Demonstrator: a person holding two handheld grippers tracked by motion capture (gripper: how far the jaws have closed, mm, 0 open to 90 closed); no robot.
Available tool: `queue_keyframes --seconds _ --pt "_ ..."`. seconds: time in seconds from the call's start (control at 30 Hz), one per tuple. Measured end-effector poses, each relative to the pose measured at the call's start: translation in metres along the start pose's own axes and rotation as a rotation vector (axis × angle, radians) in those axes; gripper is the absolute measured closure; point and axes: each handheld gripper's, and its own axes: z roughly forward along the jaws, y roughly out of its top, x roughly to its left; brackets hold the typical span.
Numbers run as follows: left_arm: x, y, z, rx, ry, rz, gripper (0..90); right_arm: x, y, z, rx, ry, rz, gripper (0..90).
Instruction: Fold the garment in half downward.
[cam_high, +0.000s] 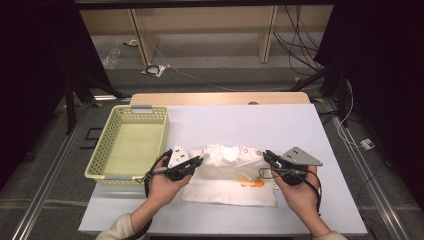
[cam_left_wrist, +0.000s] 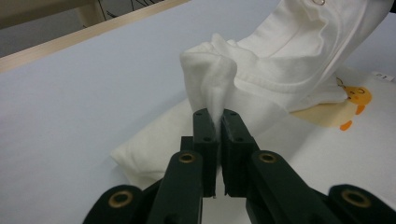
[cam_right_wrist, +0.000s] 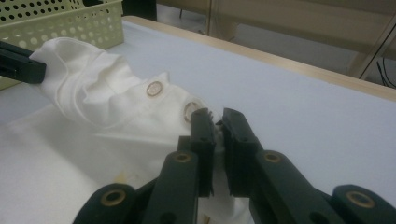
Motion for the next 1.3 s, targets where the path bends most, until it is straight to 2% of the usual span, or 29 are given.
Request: queue_keyframes --seconds 0.33,0.7,1.3 --pt "-0.001 -0.004 -0.002 0.011 -0.004 0.001 85.5 0.003 -0.005 -0.003 0.019 0.017 -0.007 83.9" --pt "-0.004 -0.011 -0.003 0.046 -0.015 0.017 85.5 0.008 -0.012 -0.005 0.054 0.047 -0.008 83.8" --pt "-0.009 -0.022 -0.005 0.11 -0.048 0.03 85.1 0.013 -0.026 -0.008 0.135 0.102 -0.009 83.7"
